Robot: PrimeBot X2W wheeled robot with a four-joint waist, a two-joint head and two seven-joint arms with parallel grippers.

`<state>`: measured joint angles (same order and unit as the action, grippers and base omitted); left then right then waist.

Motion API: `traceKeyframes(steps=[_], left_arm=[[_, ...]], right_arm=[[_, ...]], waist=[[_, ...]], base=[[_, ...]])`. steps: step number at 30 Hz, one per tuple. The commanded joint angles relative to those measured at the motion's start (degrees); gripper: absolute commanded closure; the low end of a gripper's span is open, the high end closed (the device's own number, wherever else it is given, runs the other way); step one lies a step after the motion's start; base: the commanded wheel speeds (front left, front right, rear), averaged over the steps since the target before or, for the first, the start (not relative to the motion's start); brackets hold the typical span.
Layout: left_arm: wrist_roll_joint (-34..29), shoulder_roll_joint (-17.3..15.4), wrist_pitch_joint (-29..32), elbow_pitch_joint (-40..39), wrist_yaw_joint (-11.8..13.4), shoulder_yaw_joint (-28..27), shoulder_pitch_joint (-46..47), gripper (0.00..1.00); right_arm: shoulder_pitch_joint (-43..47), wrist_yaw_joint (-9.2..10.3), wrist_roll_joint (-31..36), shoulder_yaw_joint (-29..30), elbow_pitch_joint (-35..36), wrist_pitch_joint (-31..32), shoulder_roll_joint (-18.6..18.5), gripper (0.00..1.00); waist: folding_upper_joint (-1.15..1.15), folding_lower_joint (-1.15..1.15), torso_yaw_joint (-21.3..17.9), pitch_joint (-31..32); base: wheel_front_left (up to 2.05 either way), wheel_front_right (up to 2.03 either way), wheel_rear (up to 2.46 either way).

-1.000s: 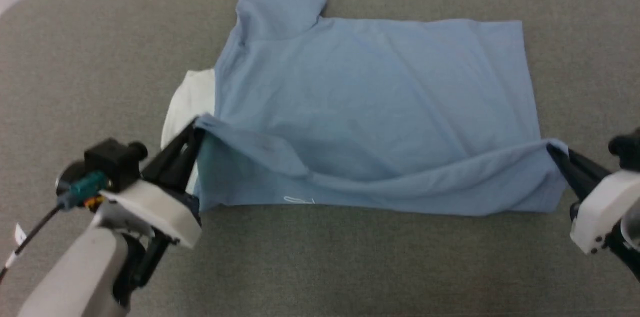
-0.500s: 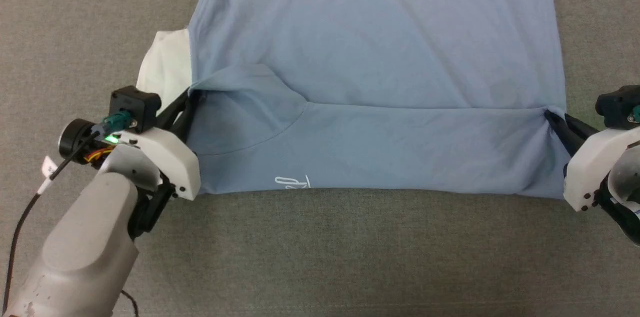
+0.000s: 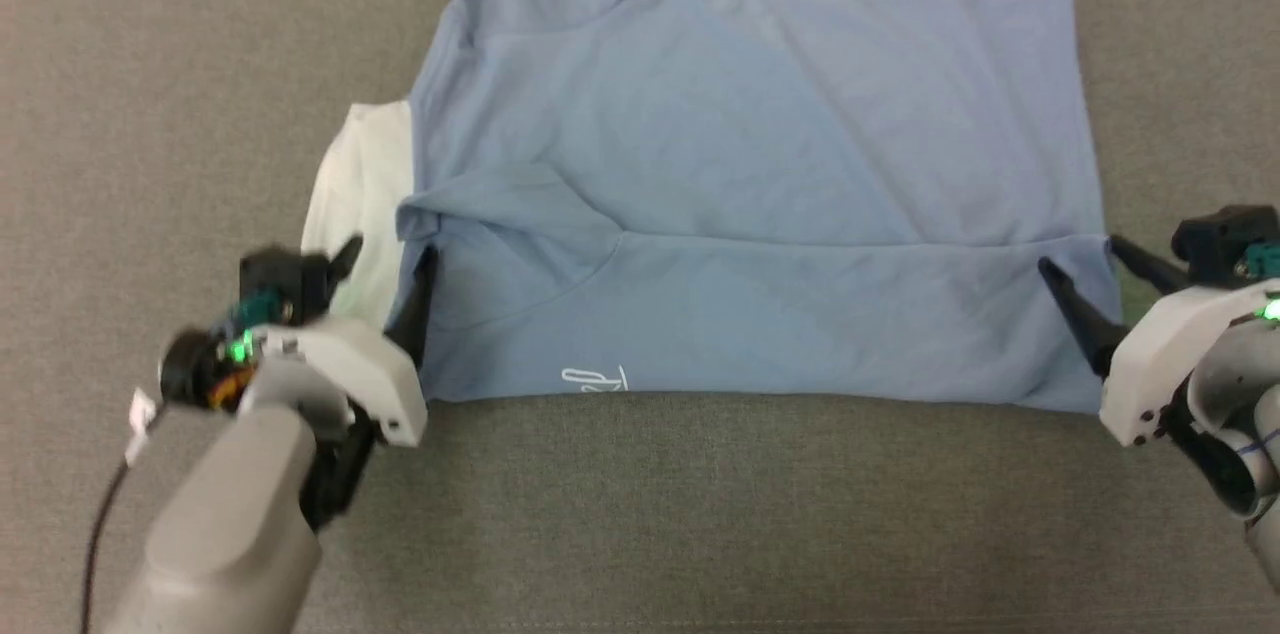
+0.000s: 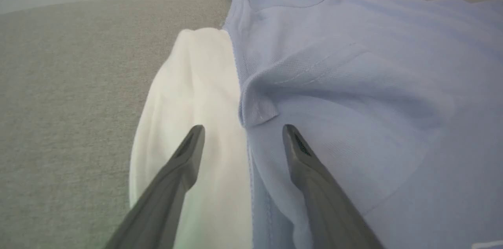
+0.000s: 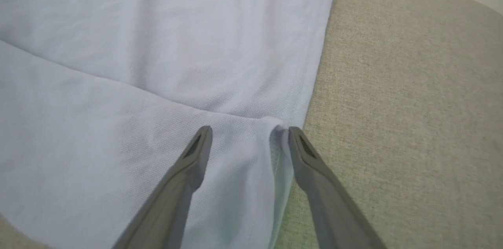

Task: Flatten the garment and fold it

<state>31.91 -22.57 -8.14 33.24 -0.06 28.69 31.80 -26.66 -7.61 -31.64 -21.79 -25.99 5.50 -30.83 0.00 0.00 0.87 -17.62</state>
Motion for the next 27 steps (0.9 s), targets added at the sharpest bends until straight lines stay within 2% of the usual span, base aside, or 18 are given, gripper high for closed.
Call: traceKeyframes(steps=[1,7,12,14,18,20,23,27], left_arm=[[1.1,0.6,-0.8,0.1,1.1,-0.8,-2.2,0.0],[5.5,2.3,-0.2,-4.0,5.5,-3.8,-9.2,0.0],[6.9,1.5,5.0,-11.6,9.6,-3.9,-14.7,0.0],[7.0,1.0,8.4,-14.9,12.1,-3.5,-16.9,0.0],[6.3,-0.3,12.9,-20.7,19.3,-4.2,-20.2,0.0],[6.1,-0.9,14.8,-22.3,21.3,-4.1,-21.4,0.0],[5.6,-2.0,16.8,-23.9,22.9,-3.9,-22.2,0.0],[5.3,-2.9,17.7,-23.6,23.5,-3.9,-22.0,0.0]], right_arm=[[1.4,0.12,0.6,0.8,0.4,0.5,0.8,0.0],[8.9,0.12,-0.3,9.4,4.6,5.1,6.8,0.0],[16.4,0.12,4.2,17.6,11.1,9.8,11.3,0.0],[19.0,0.12,6.3,20.4,14.2,11.6,13.3,0.0],[22.9,0.12,8.6,24.8,20.6,15.3,18.0,0.0],[24.0,0.12,8.8,26.2,23.7,16.9,20.2,0.0],[25.0,0.12,9.7,27.6,27.5,18.9,22.2,0.0],[25.7,0.12,10.9,28.6,30.8,20.7,23.0,0.0]], waist=[[0.0,0.0,-0.3,3.3],[0.0,0.0,-0.3,6.9],[0.0,0.0,-0.4,8.1],[0.0,0.0,-0.5,8.2],[0.0,0.0,-1.2,7.6],[0.0,0.0,-1.6,7.0],[0.0,0.0,-2.5,5.9],[0.0,0.0,-3.3,4.2]], base=[[0.0,0.0,0.0],[0.0,0.0,0.0],[0.0,0.0,0.0],[0.0,0.0,0.0],[0.0,0.0,0.0],[0.0,0.0,0.0],[0.0,0.0,0.0],[0.0,0.0,0.0]])
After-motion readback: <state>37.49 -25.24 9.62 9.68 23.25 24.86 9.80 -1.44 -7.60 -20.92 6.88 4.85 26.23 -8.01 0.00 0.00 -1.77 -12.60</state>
